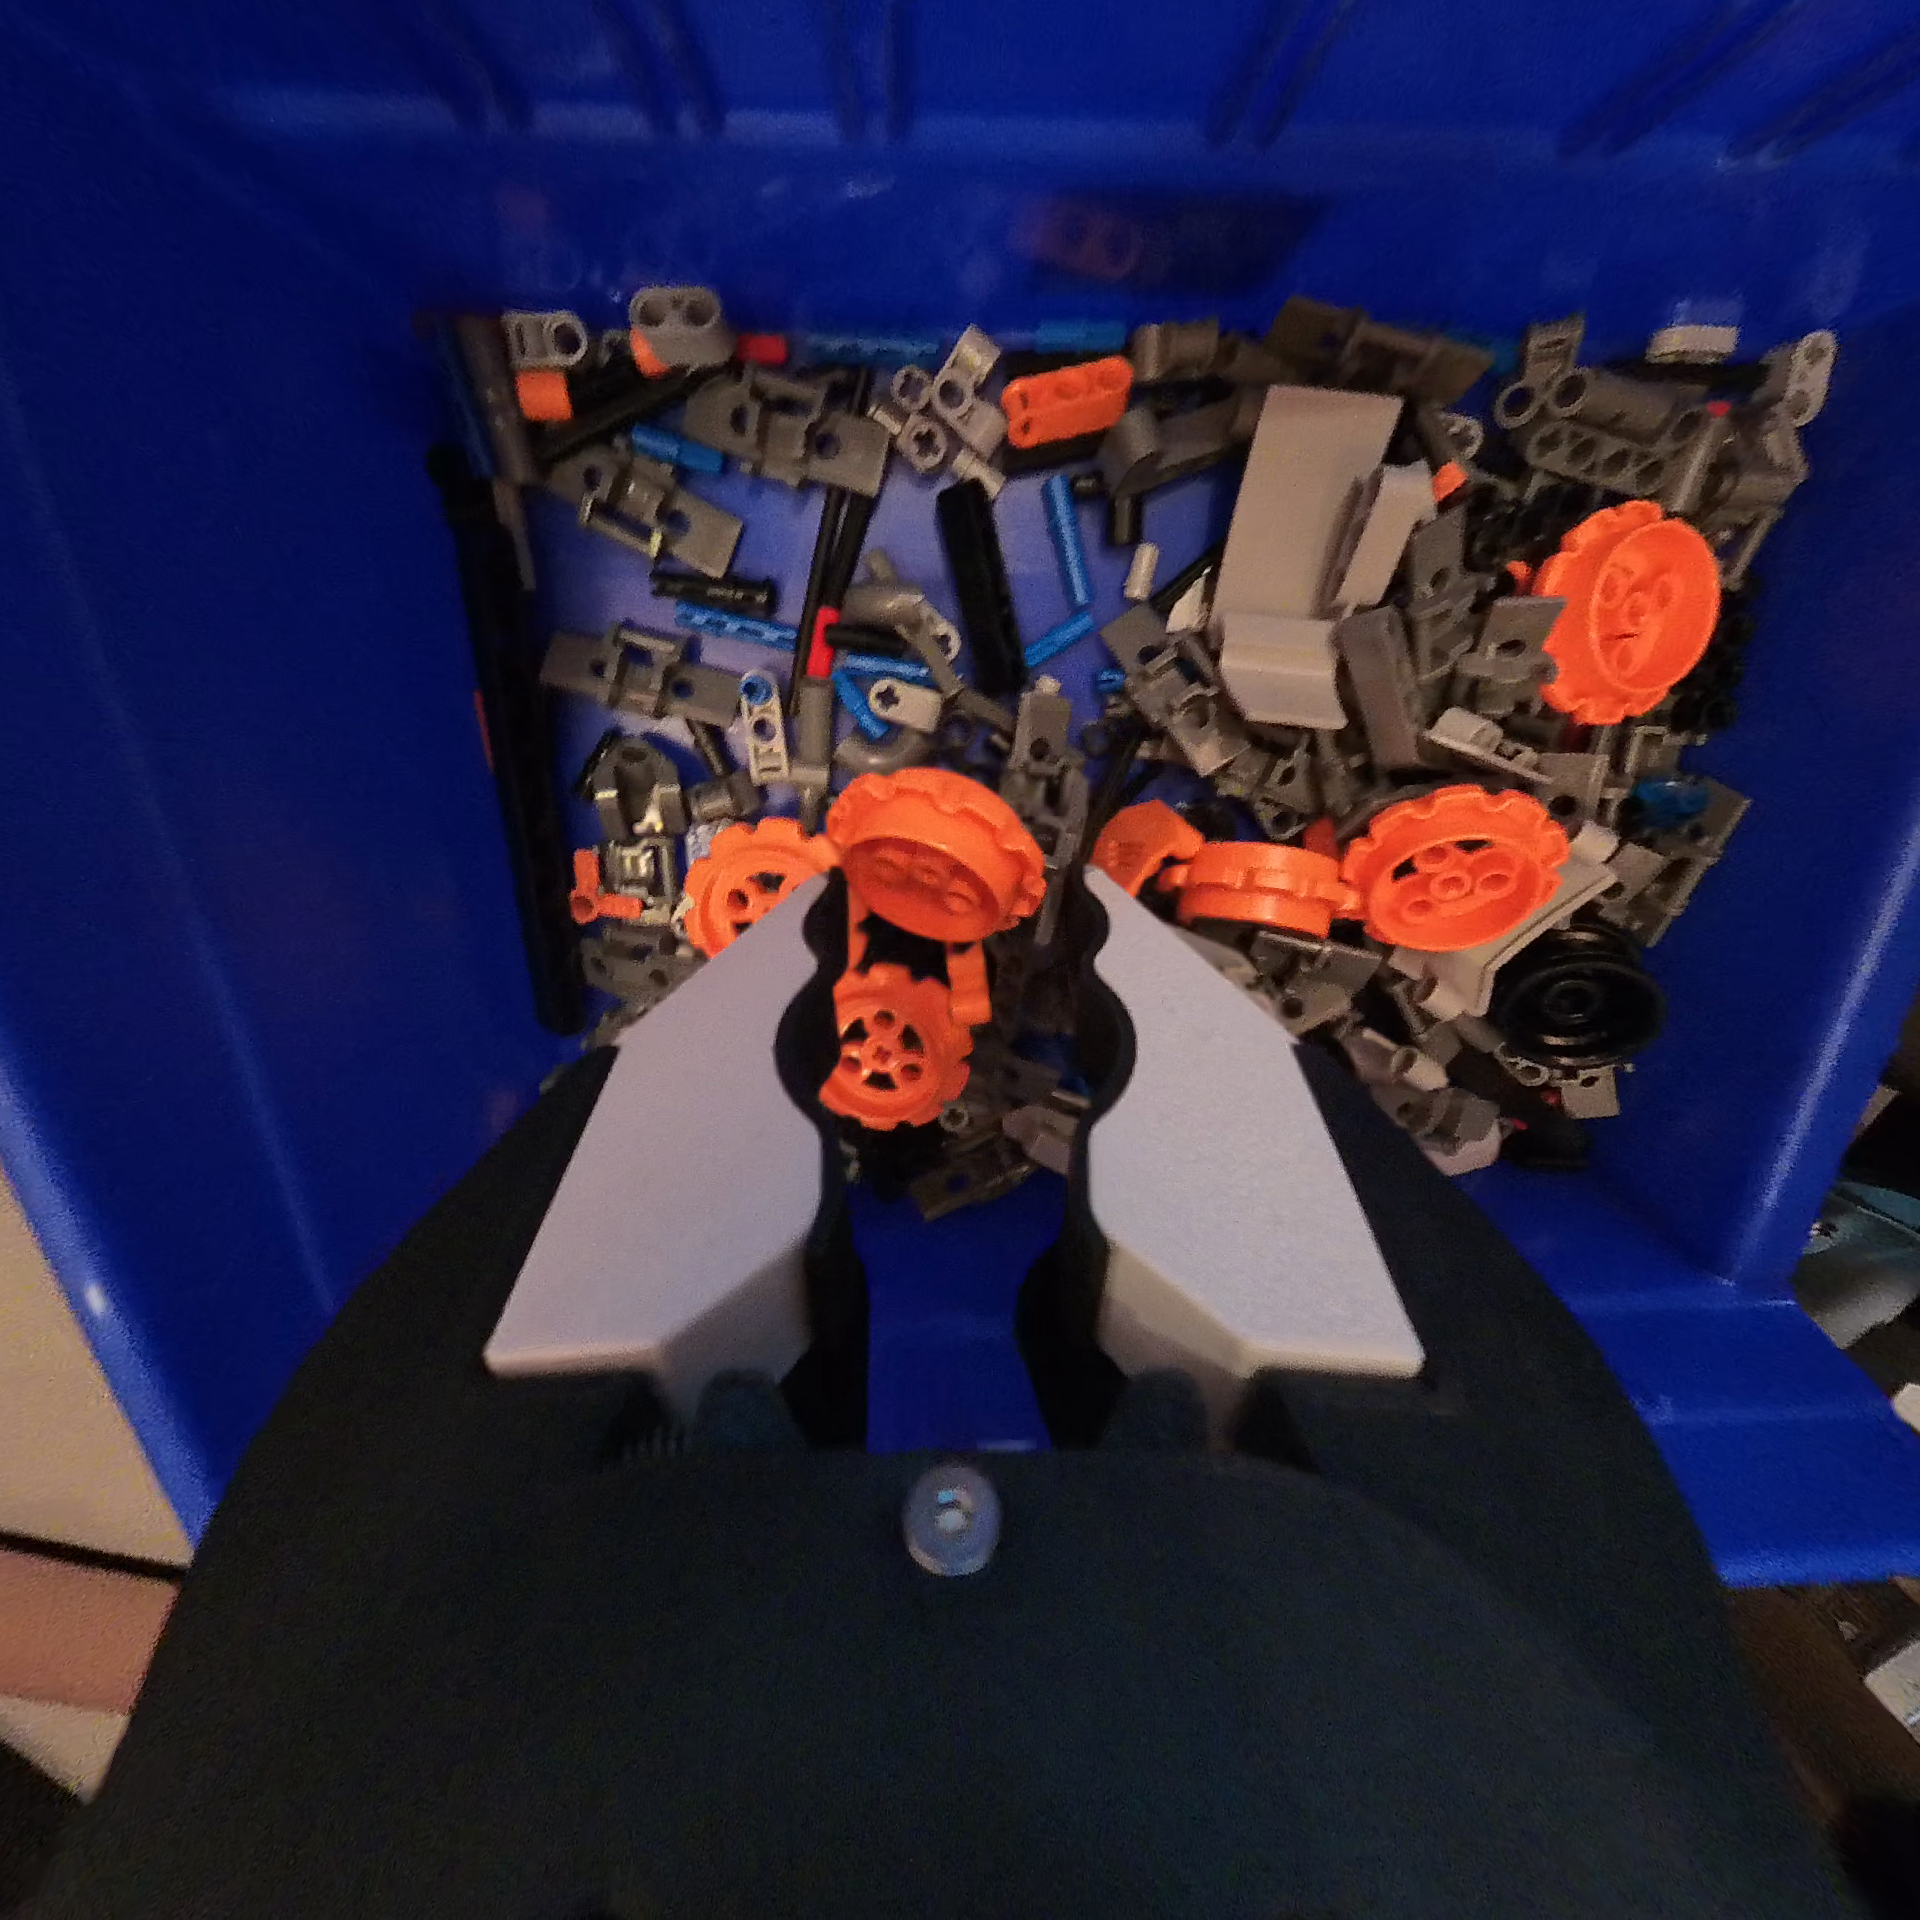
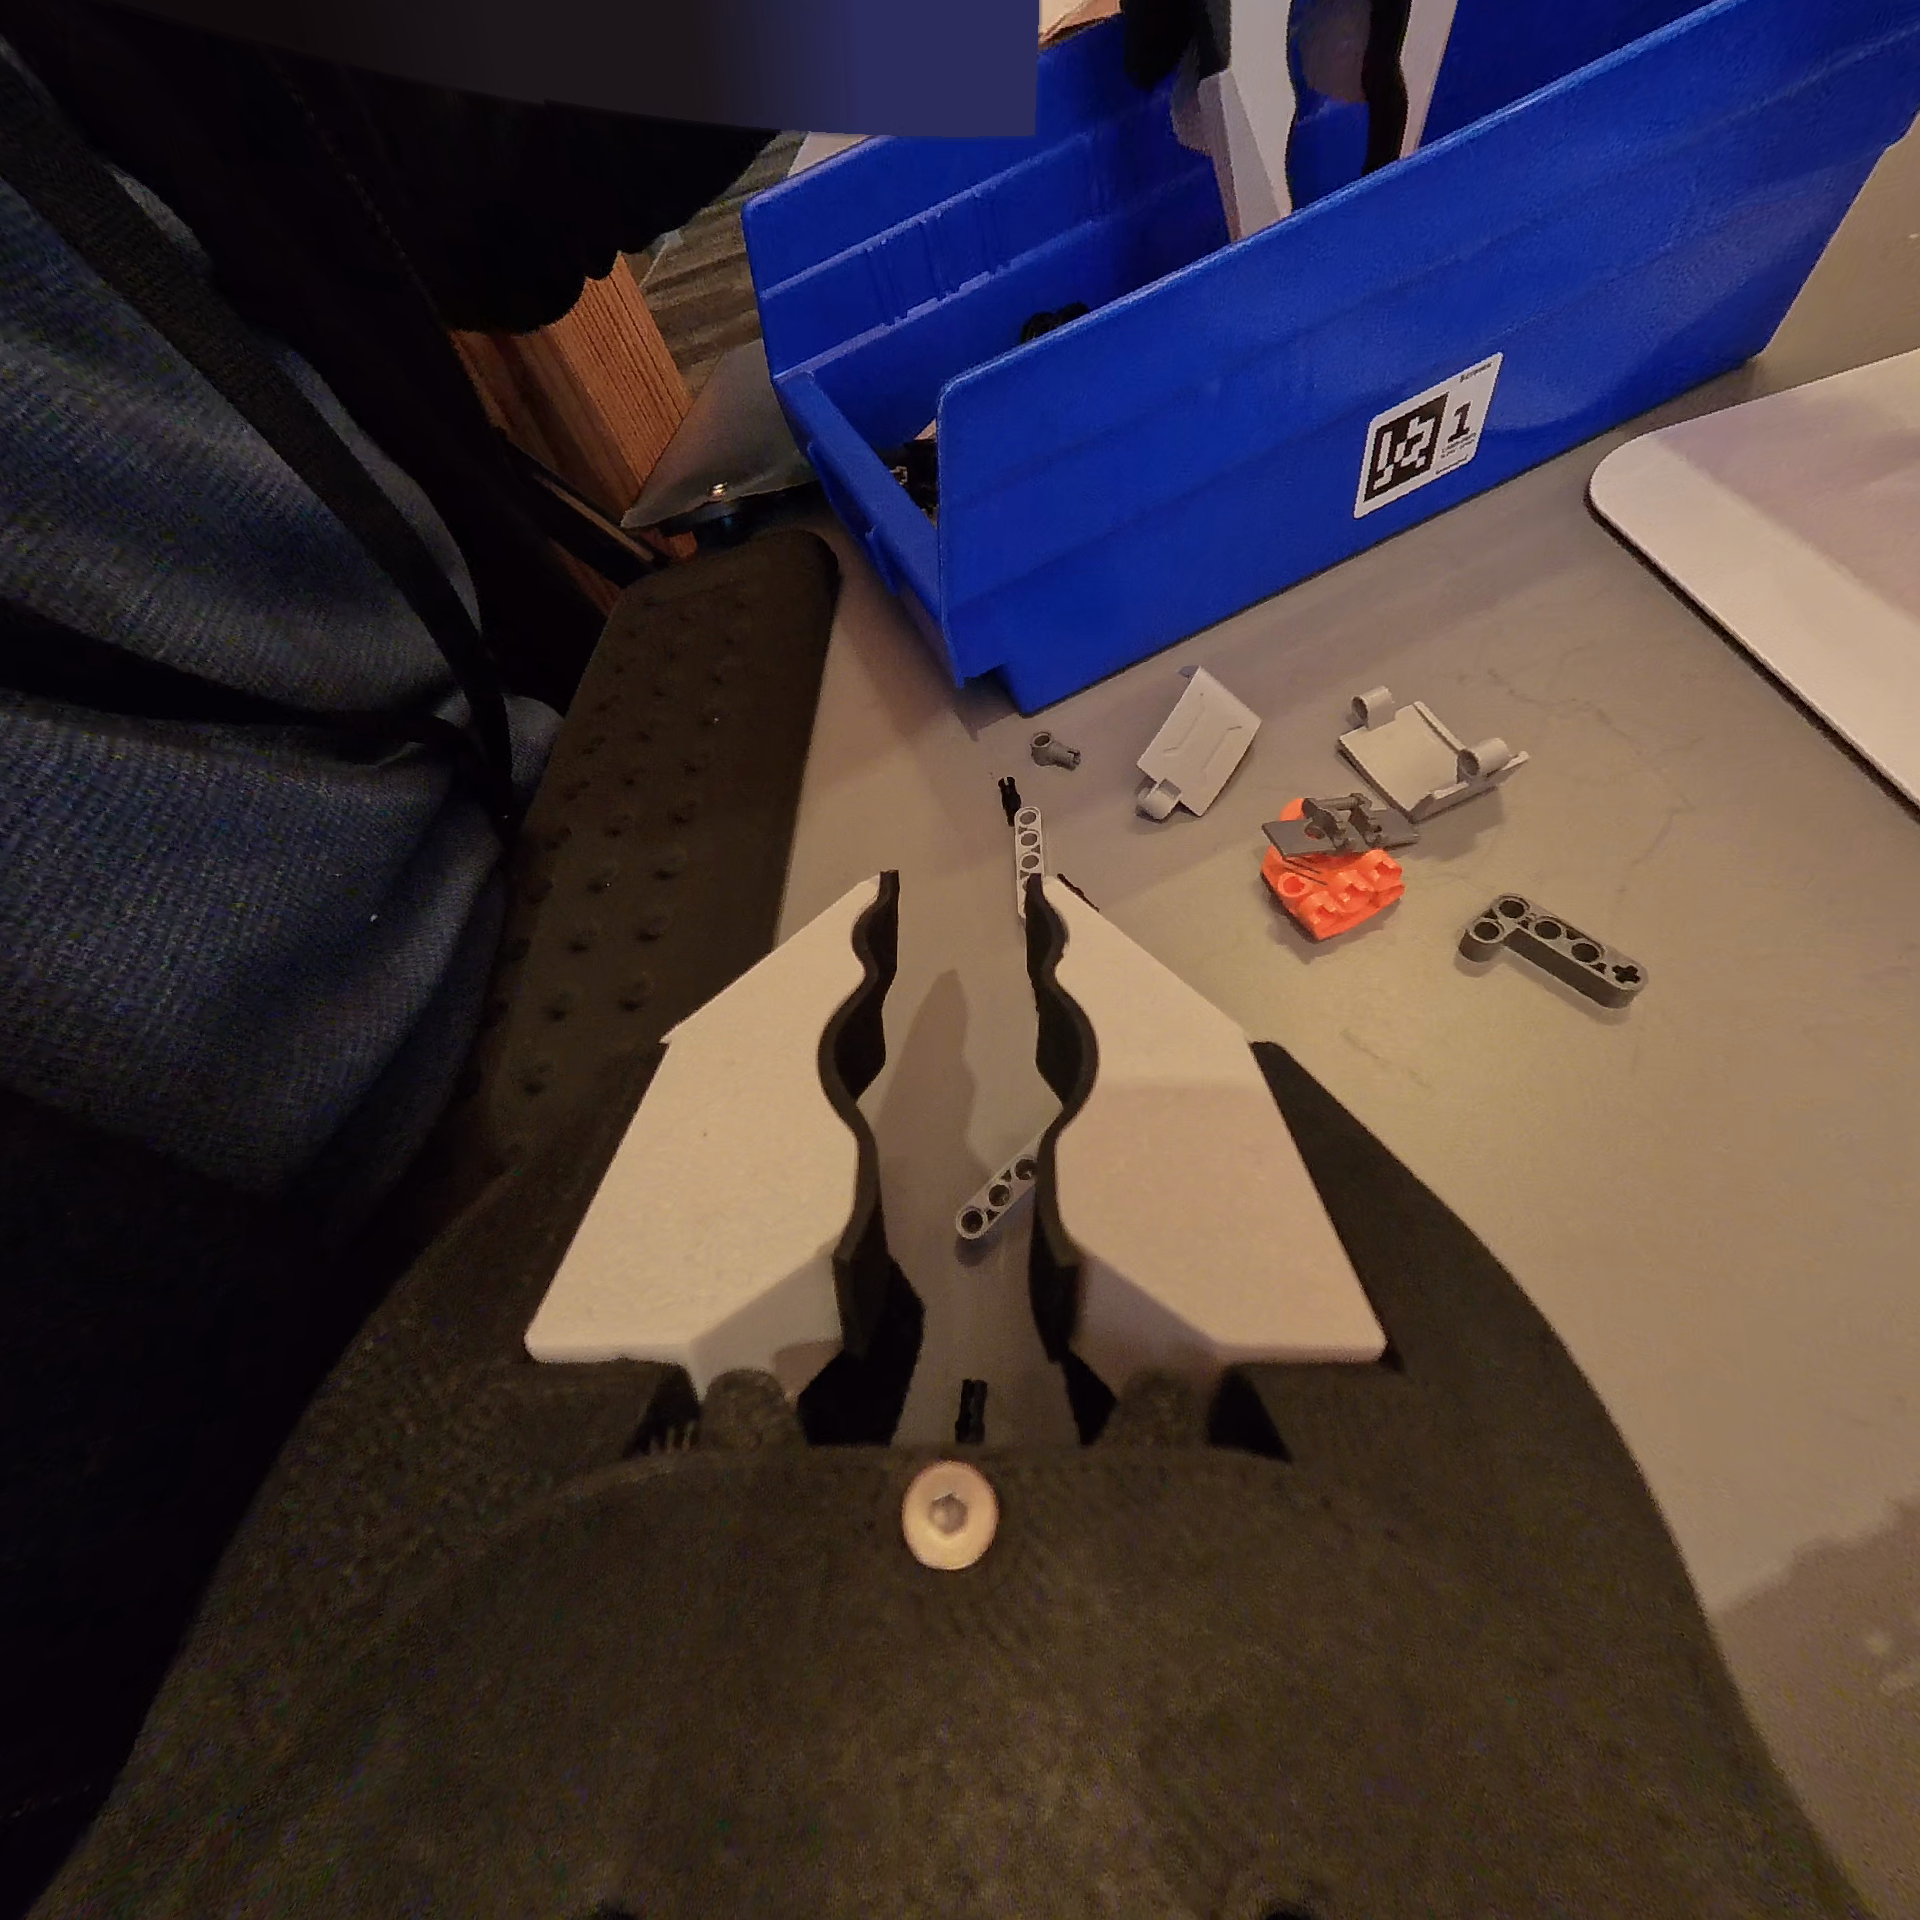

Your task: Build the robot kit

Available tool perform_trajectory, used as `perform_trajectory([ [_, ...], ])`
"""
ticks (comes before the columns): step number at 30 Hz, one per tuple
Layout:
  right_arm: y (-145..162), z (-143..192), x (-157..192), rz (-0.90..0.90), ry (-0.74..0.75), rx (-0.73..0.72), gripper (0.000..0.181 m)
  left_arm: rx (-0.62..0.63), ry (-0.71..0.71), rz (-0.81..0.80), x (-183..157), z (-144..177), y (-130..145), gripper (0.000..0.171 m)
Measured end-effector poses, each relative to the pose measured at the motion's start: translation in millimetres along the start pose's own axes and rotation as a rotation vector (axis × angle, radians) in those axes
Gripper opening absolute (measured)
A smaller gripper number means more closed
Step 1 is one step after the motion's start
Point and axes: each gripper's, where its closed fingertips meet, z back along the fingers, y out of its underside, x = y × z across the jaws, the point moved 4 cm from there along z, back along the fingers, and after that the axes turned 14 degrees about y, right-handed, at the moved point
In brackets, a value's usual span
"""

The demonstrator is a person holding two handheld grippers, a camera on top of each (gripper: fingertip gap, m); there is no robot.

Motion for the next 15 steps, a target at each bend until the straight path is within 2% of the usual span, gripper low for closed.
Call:
perform_trajectory([
  [12,0.0,0.1,-0.1,0.000,0.000,0.000,0.022,0.121,-0.138,0.088,23.3,5.2,17.0,0.042],
  [15,0.1,-0.2,0.1,0.000,-0.001,0.001,0.022,0.100,-0.147,0.087,23.3,7.6,13.6,0.045],
])
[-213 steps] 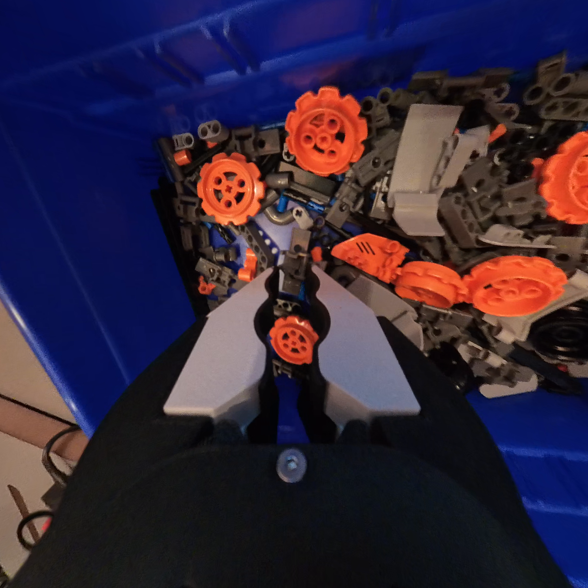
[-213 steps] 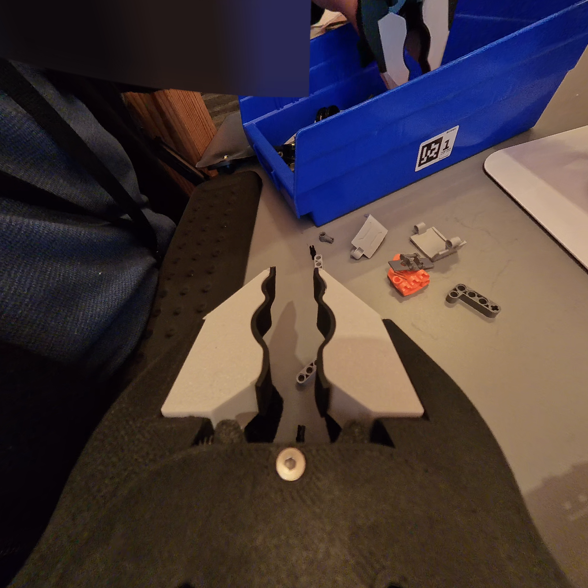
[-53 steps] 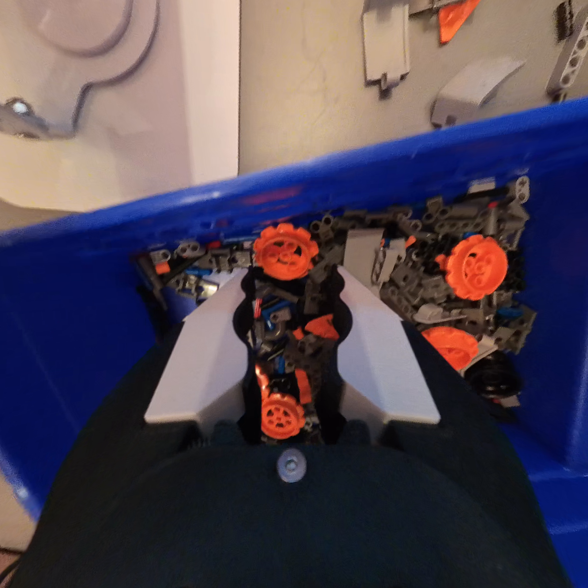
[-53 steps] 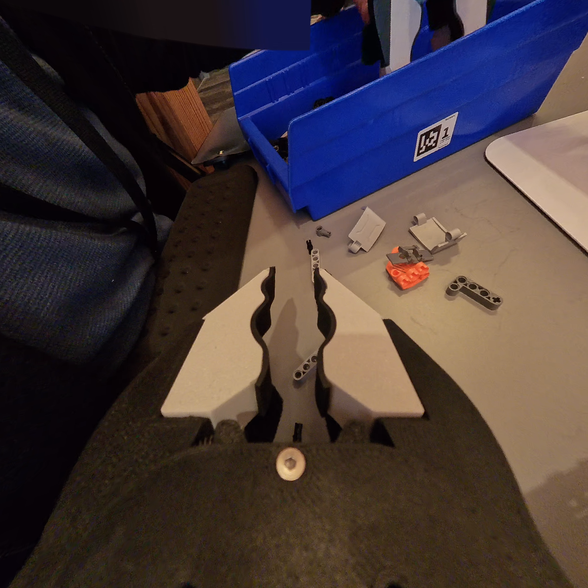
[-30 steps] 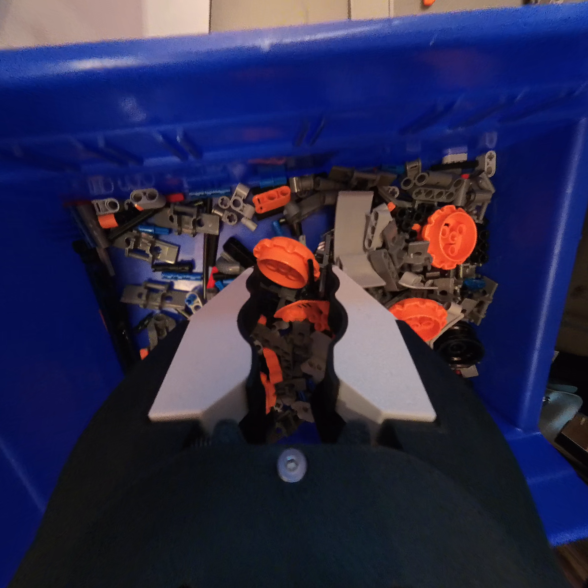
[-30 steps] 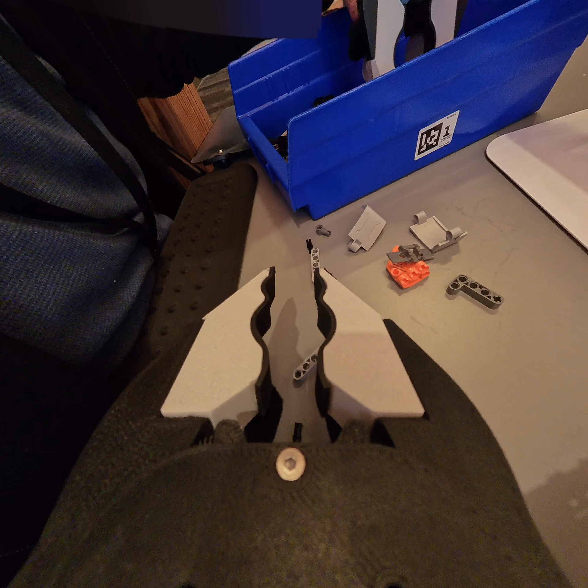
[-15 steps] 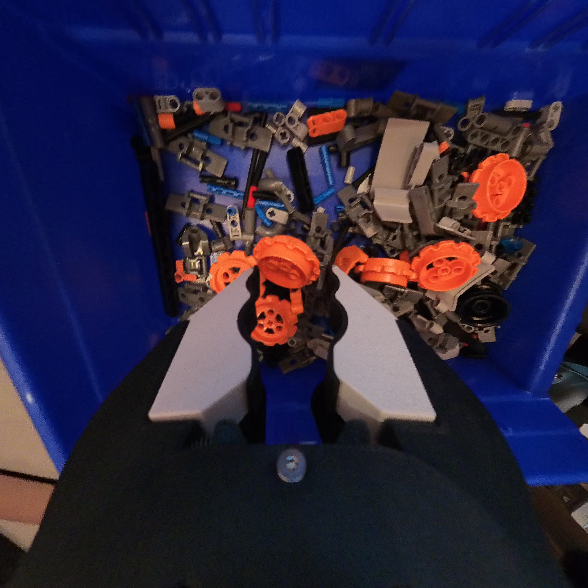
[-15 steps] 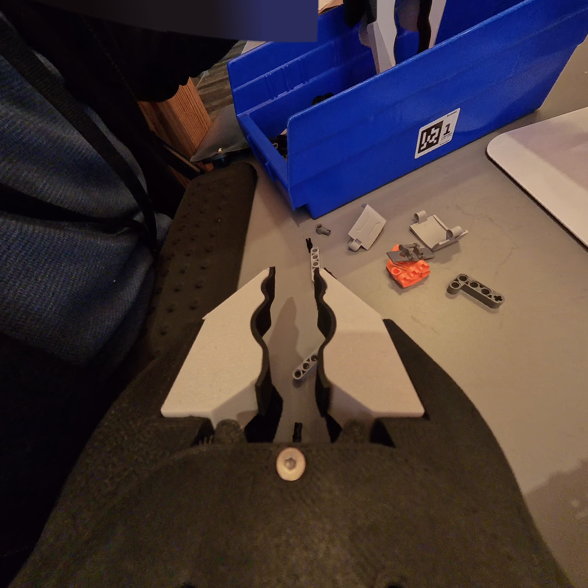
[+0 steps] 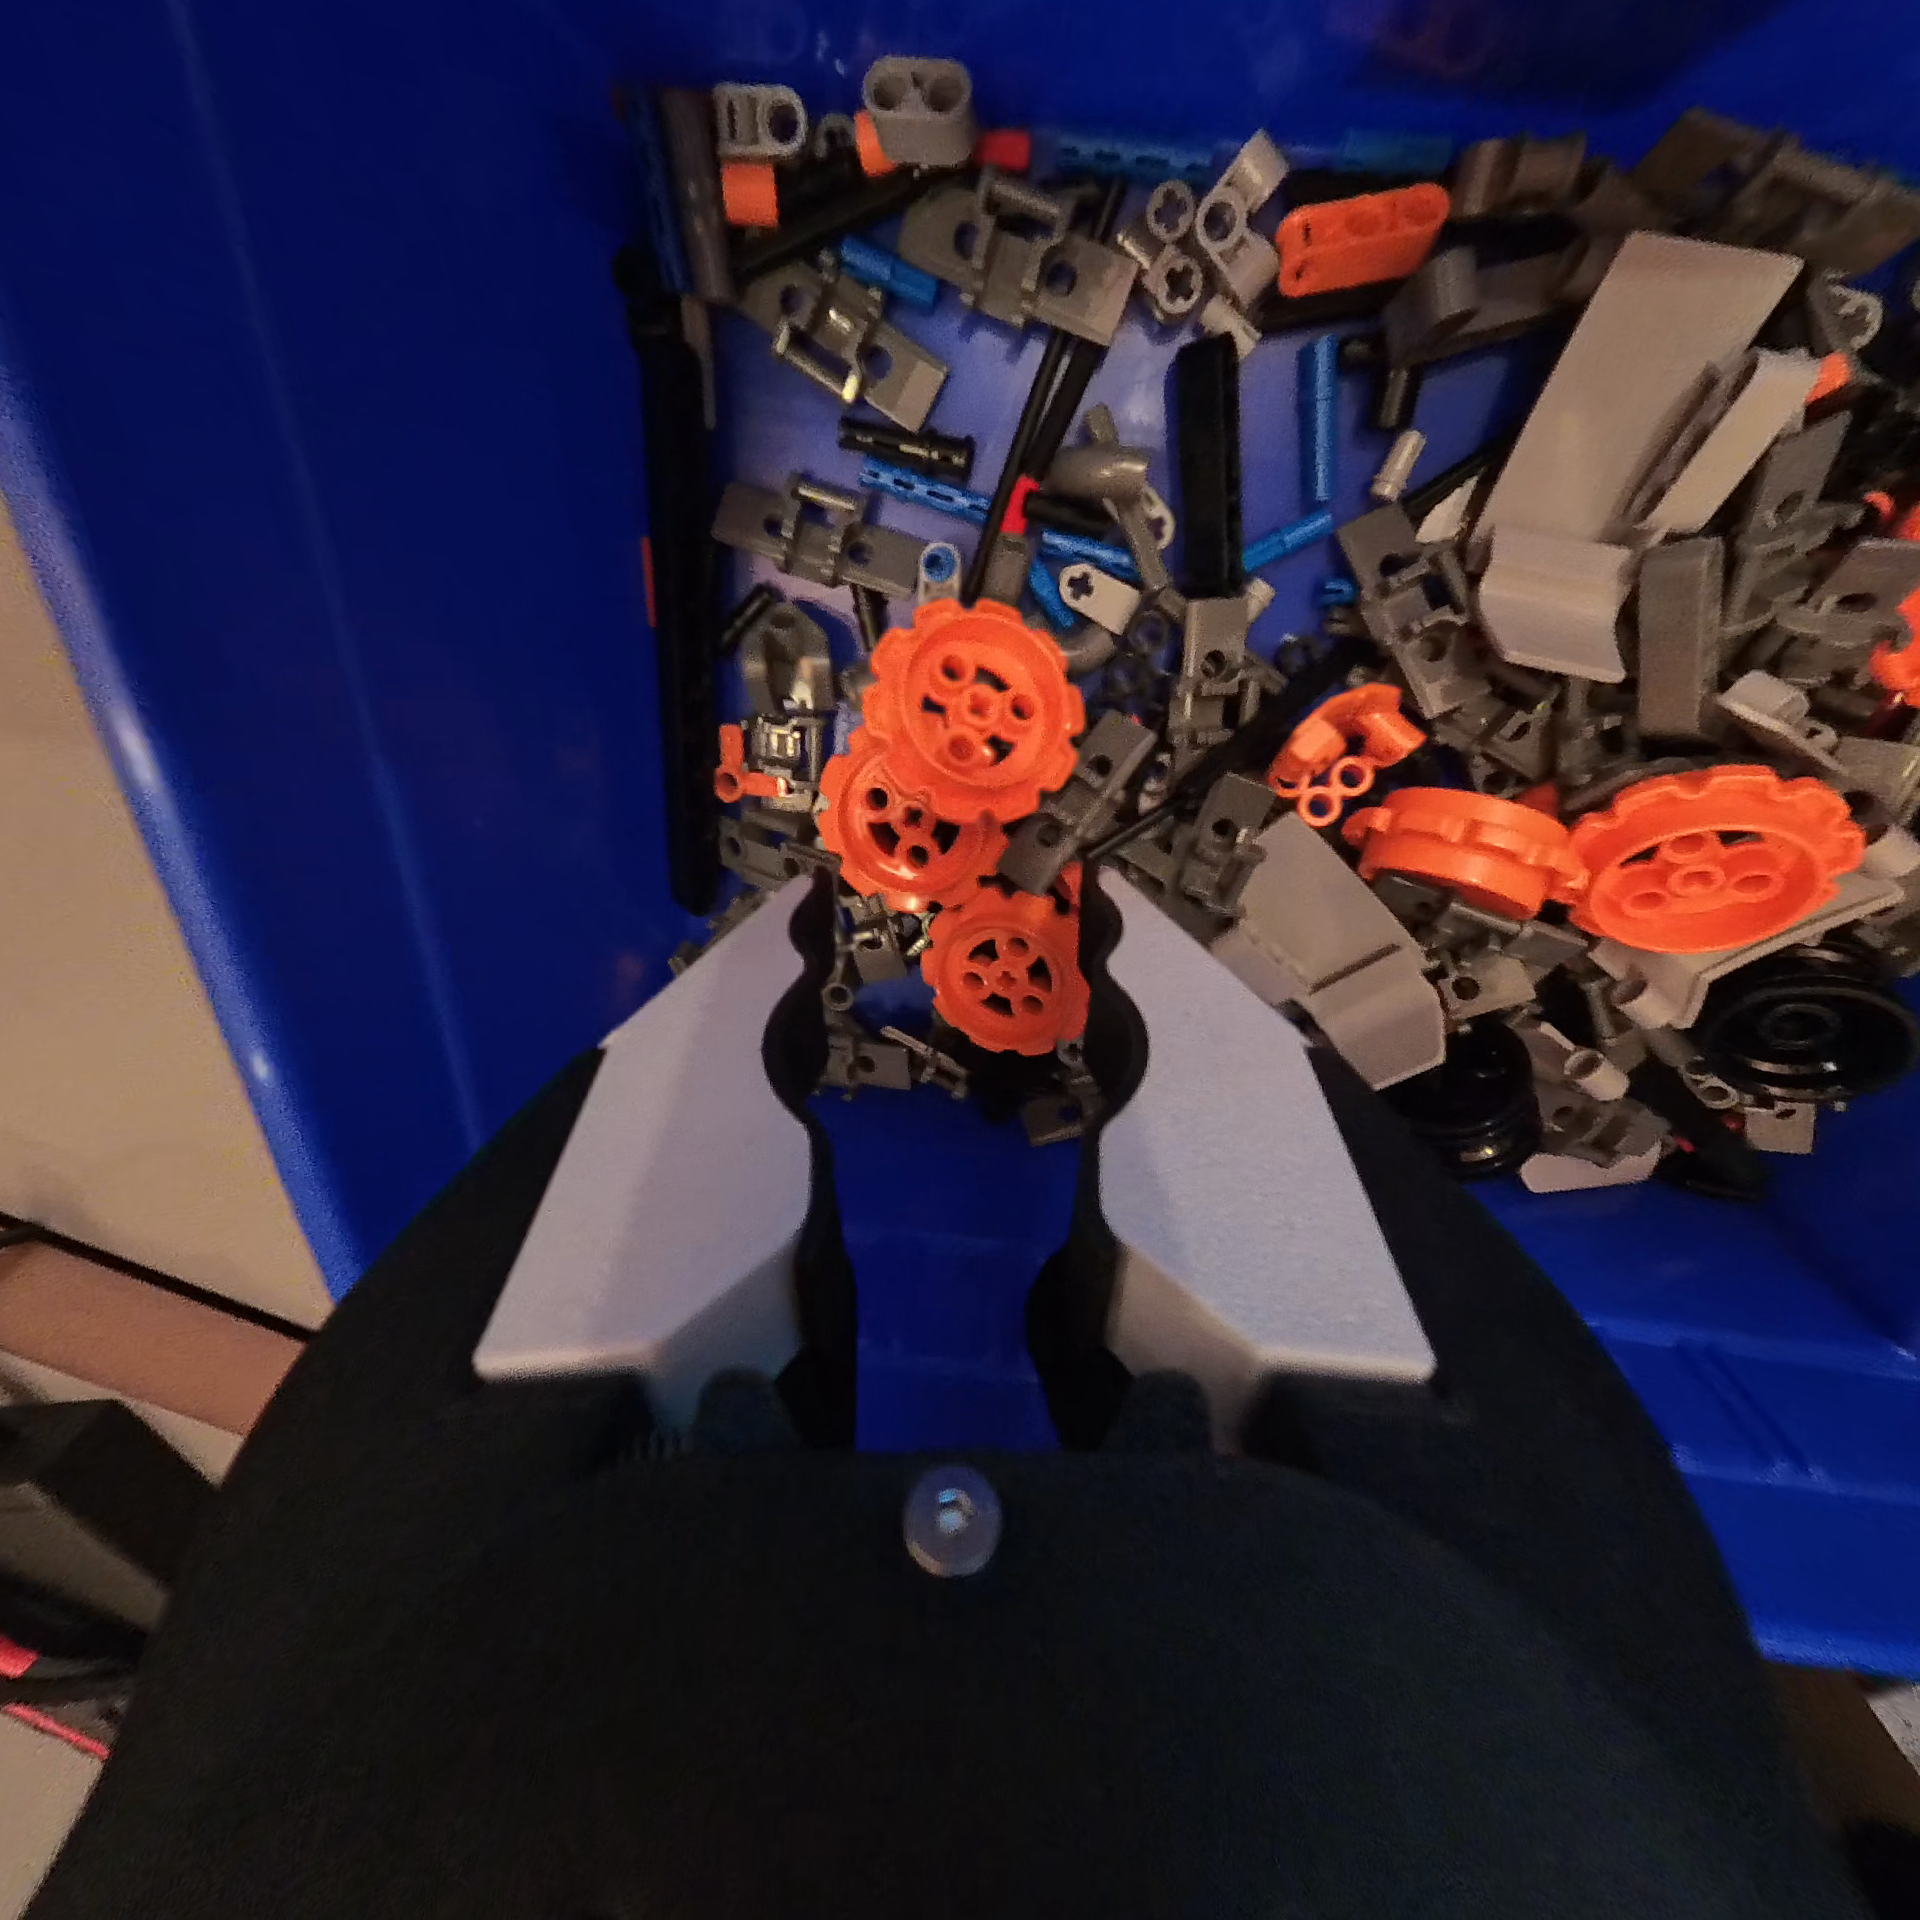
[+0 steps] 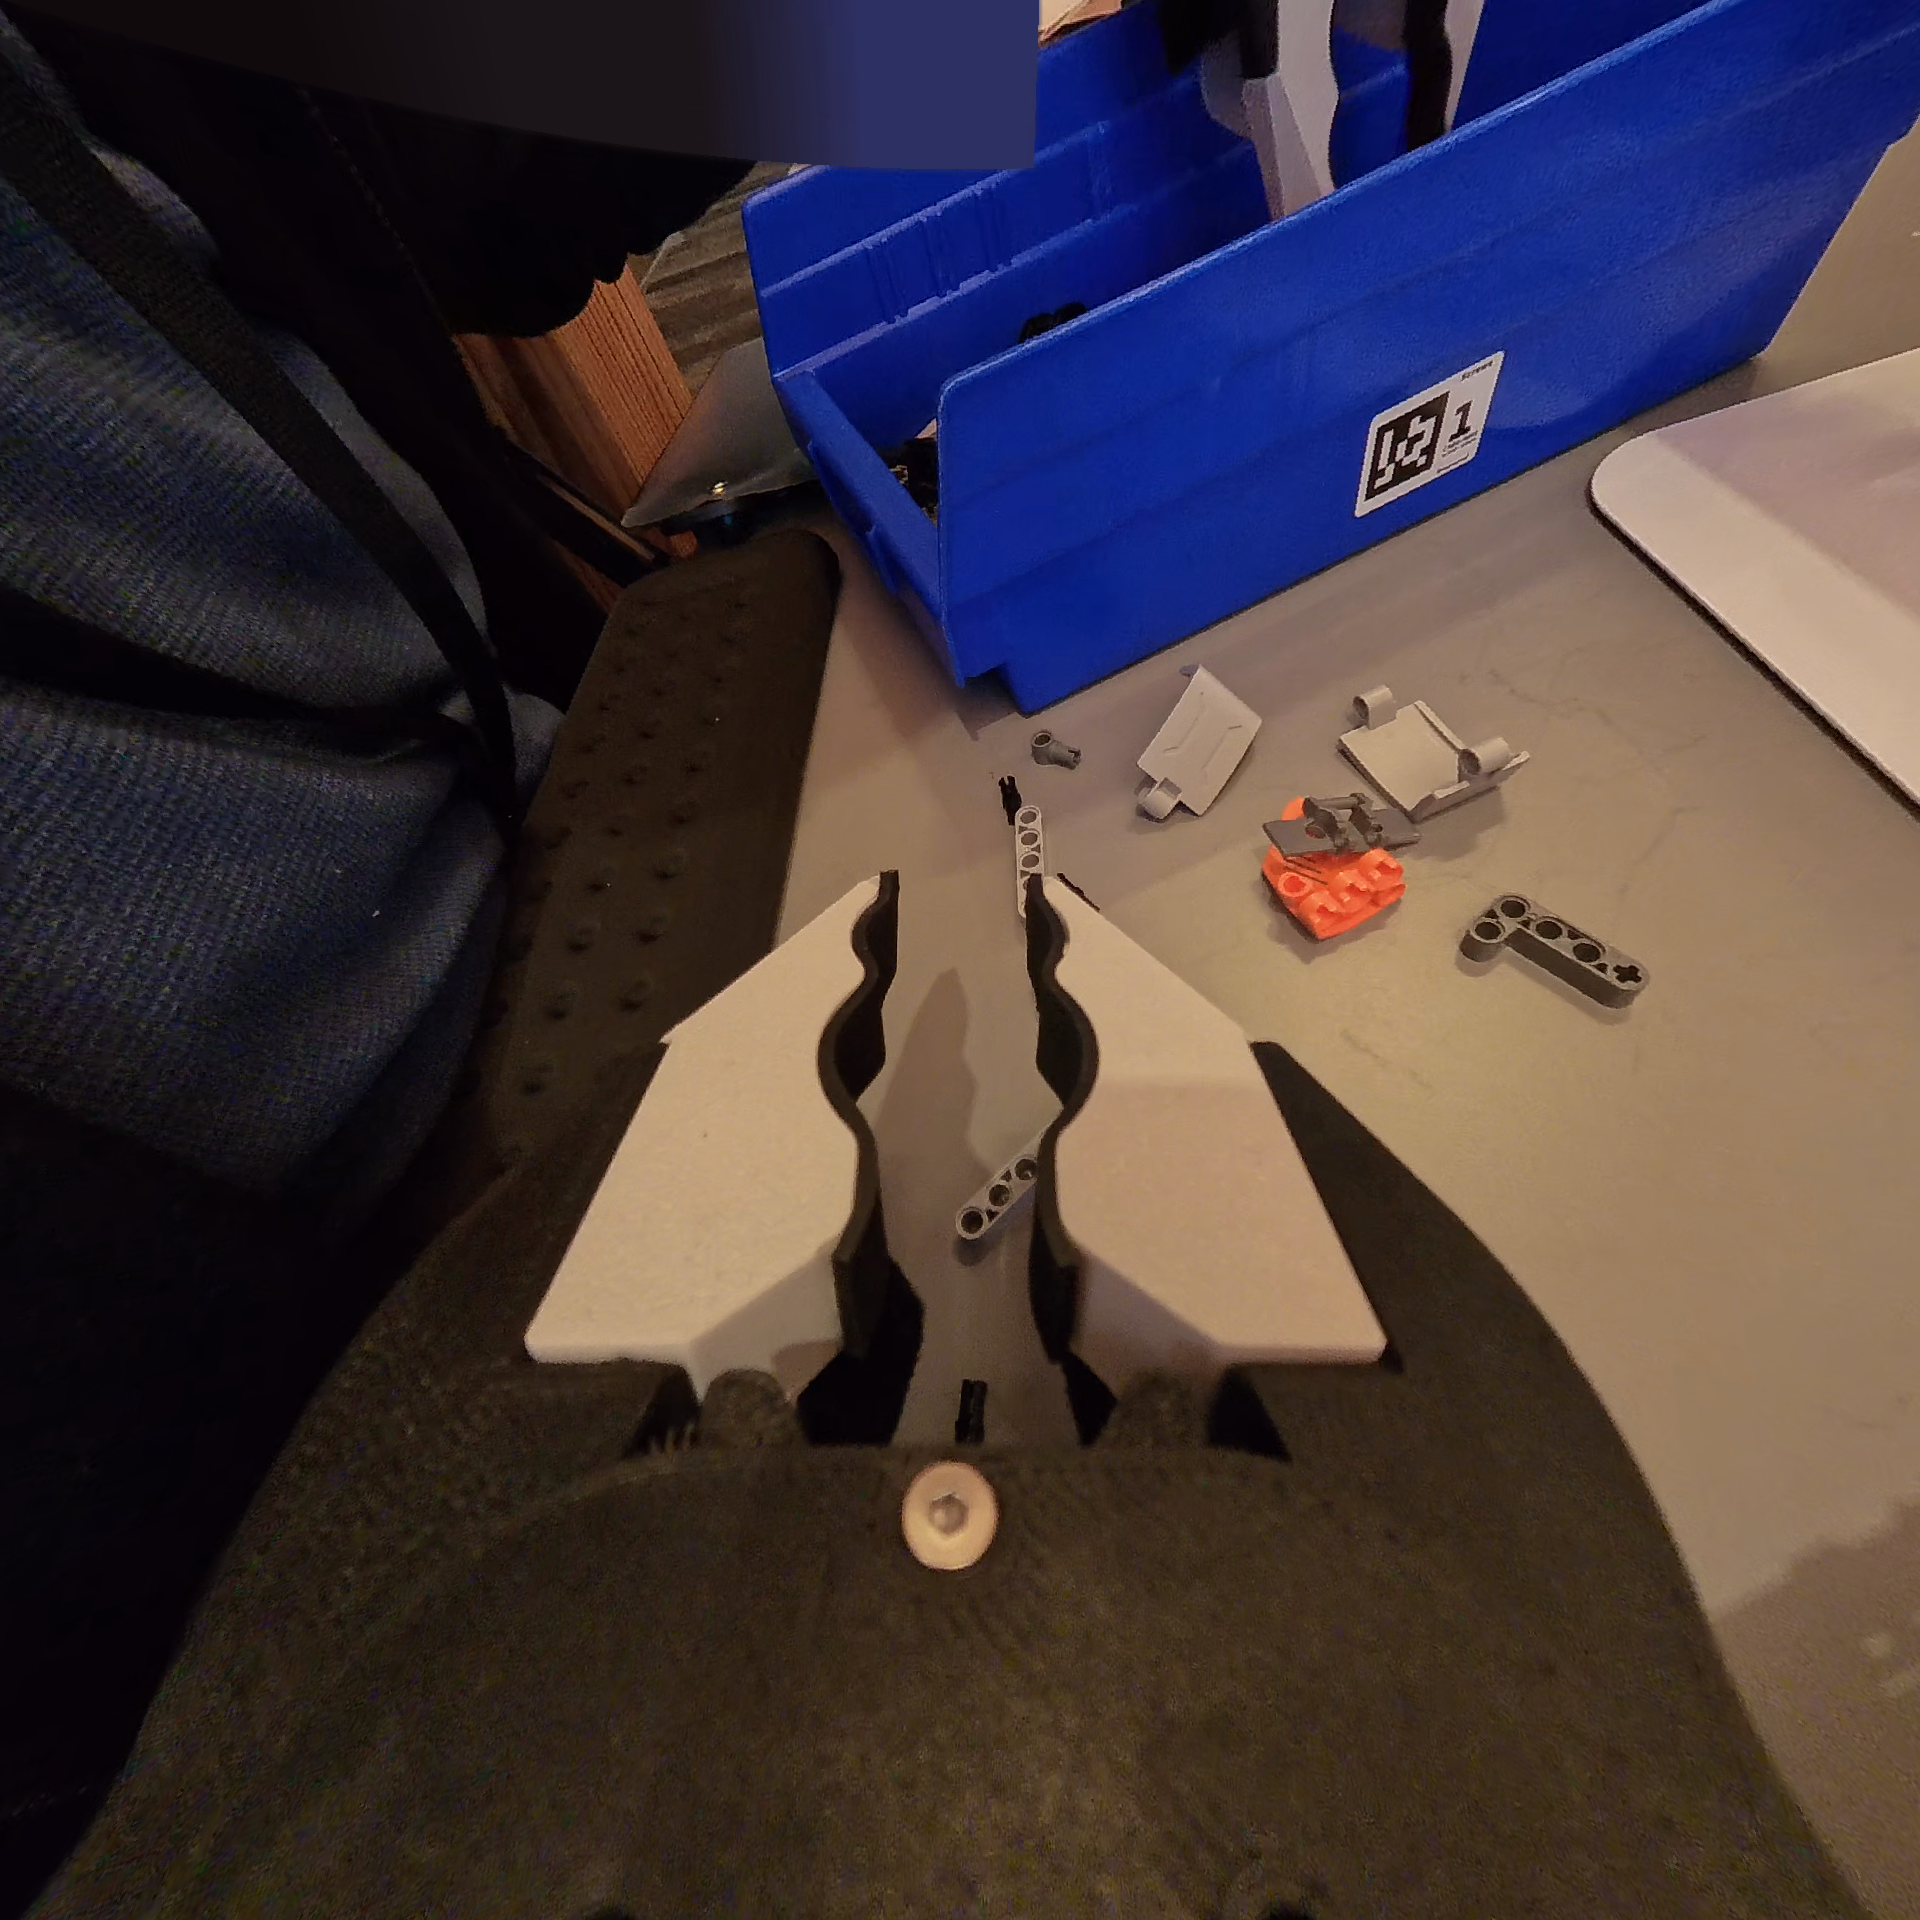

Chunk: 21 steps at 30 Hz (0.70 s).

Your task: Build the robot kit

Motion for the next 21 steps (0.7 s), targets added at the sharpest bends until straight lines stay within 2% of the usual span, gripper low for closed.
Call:
perform_trajectory([
  [4,0.0,0.0,-0.4,-0.001,0.002,-0.001,0.022,-0.053,0.000,-0.044,-9.1,7.8,-14.5,0.047],
  [7,0.3,-0.4,-0.7,-0.003,0.002,0.002,0.022,-0.096,0.056,-0.127,-29.3,7.7,-33.7,0.047],
  [13,0.4,-0.2,-1.0,-0.003,0.004,0.001,0.022,-0.128,0.204,-0.256,-68.9,-14.5,-70.9,0.049],
  [19,0.2,0.3,-1.0,-0.004,0.003,-0.001,0.022,-0.066,0.290,-0.256,-83.5,-40.9,-79.8,0.057],
  [21,0.1,0.5,-1.0,-0.004,0.003,-0.002,0.022,-0.063,0.278,-0.236,-81.0,-44.3,-79.3,0.048],
])
